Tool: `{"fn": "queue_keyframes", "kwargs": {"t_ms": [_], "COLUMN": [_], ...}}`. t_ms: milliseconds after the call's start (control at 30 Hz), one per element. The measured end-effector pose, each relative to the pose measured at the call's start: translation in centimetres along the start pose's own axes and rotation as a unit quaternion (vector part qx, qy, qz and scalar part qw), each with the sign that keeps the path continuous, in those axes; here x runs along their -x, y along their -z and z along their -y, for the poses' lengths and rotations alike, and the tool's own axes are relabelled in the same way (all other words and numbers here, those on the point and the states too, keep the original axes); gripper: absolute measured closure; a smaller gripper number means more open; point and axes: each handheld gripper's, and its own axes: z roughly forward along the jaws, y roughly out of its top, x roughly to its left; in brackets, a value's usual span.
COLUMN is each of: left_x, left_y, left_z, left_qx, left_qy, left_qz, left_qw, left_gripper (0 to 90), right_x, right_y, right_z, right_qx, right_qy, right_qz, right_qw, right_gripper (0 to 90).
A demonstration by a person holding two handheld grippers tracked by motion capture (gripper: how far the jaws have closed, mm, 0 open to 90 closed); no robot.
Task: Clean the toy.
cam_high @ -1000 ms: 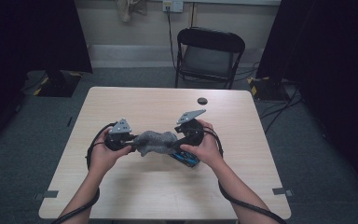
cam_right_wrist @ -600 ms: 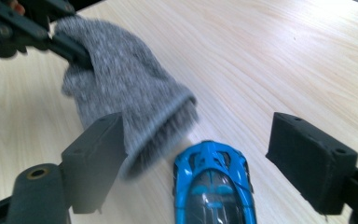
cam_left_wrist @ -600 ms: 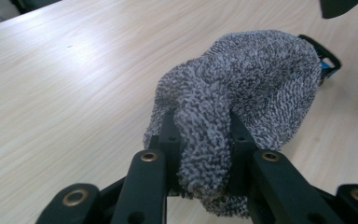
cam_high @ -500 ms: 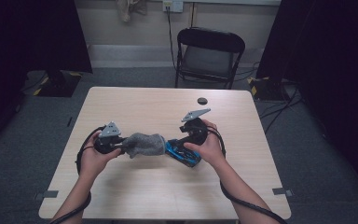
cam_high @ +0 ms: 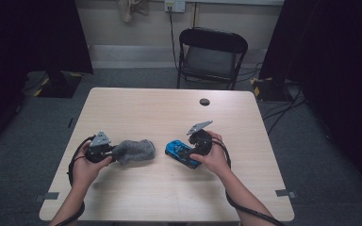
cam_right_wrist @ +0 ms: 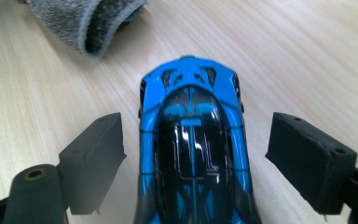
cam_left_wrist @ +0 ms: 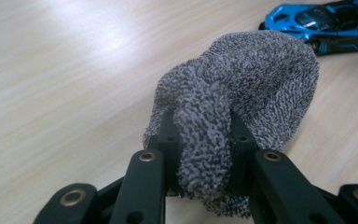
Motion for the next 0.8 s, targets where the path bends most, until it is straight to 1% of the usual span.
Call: {"fn": "queue_keyframes", "kwargs": {"t_ms": [100,167,200,233,267,300,333,367,433,467,500,533,600,633,667,733,800], "left_x": [0.1,0.3,0.4,0.4,0.5,0.5,0.5,0.5,0.4,0.4,0.4,0.4,0.5,0.7,0.8,1.3,1.7], "left_y": [-0.2,-0.5,-0.6,-0.6,-0.6,-0.6,-0.6,-0.7,-0.7,-0.7,-0.7,-0.6,-0.6,-0.7,-0.8,-1.3,-2.0], "left_z": [0.4,0.9,1.1,1.1,1.4,1.4,1.5,1.5,1.5,1.4,1.3,1.1,0.6,0.2,-0.2,-0.9,-1.5], "left_qx": [-0.004,-0.006,-0.005,-0.005,-0.002,-0.002,0.001,0.002,0.004,0.005,0.008,0.014,0.021,0.017,0.014,0.009,0.009], "left_qy": [-0.003,0.0,0.003,0.003,0.005,0.005,0.01,0.005,-0.001,-0.003,-0.001,-0.003,-0.016,-0.022,-0.036,-0.053,-0.063], "left_qz": [0.006,0.013,0.019,0.019,0.023,0.023,0.029,0.029,0.026,0.022,0.02,0.02,0.028,0.032,0.033,0.043,0.047], "left_qw": [1.0,0.9999,0.9998,0.9998,0.9997,0.9997,0.9995,0.9996,0.9997,0.9997,0.9998,0.9997,0.9993,0.9991,0.9987,0.9976,0.9969], "left_gripper": [72.6,72.4,71.7,71.1,70.1,69.2,67.3,64.0,54.4,47.3,38.4,32.4,26.7,23.7,23.2,23.2,23.2], "right_x": [0.2,0.3,0.3,0.2,0.2,0.2,0.1,0.1,0.1,0.1,0.2,0.2,0.2,0.2,0.2,0.2,0.1], "right_y": [-0.3,-0.7,-1.1,-1.3,-1.5,-1.5,-1.8,-1.9,-2.1,-2.1,-2.2,-2.3,-2.3,-2.3,-2.3,-2.3,-2.4], "right_z": [0.4,0.7,0.9,1.0,1.0,1.0,1.2,1.2,1.3,1.4,1.5,1.6,1.6,1.6,1.6,1.6,1.7], "right_qx": [-0.006,-0.008,-0.013,-0.016,-0.018,-0.018,-0.023,-0.025,-0.027,-0.026,-0.027,-0.029,-0.026,-0.027,-0.026,-0.025,-0.024], "right_qy": [-0.004,-0.004,-0.003,-0.002,-0.001,-0.001,0.0,0.002,0.0,0.001,0.0,-0.002,-0.001,-0.002,-0.001,0.003,0.003], "right_qz": [0.001,0.0,-0.004,-0.002,-0.007,-0.007,-0.006,-0.006,-0.004,-0.003,-0.004,-0.004,-0.004,-0.003,-0.004,-0.004,-0.001], "right_qw": [1.0,1.0,0.9999,0.9999,0.9998,0.9998,0.9997,0.9997,0.9996,0.9997,0.9996,0.9996,0.9996,0.9996,0.9996,0.9997,0.9997], "right_gripper": [18.0,18.0,17.9,18.1,18.0,18.0,18.0,18.0,18.0,18.1,18.3,18.2,18.3,18.4,18.4,18.4,18.3]}}
